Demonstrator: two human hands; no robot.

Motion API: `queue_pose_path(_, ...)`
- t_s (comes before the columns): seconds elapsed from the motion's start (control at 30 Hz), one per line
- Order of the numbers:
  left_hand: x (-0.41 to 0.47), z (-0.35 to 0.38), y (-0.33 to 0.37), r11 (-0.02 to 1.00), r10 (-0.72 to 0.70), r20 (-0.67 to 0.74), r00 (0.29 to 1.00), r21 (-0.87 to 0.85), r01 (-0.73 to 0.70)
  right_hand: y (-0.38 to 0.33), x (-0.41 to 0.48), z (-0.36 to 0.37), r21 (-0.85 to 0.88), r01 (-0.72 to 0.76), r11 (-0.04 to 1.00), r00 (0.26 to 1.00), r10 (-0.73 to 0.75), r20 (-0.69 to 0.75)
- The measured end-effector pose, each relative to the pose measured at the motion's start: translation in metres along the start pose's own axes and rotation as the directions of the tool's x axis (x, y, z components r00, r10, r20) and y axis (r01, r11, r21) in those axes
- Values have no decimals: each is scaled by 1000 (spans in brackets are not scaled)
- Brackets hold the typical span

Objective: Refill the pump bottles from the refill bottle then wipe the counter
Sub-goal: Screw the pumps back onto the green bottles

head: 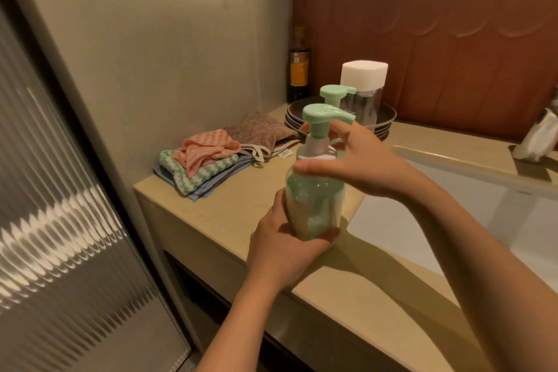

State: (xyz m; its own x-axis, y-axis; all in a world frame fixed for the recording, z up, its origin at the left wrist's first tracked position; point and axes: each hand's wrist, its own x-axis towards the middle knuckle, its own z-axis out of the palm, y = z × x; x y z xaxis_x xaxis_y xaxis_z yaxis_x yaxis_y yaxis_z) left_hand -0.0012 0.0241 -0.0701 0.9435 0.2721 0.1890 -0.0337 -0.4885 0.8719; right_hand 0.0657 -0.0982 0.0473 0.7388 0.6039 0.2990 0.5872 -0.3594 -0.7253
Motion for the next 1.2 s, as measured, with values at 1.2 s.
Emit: queue_pose_path(1.2, 9, 2, -5, 998, 32, -2, 999, -45, -32, 9, -4, -6, 43, 81, 996, 996, -79, -45)
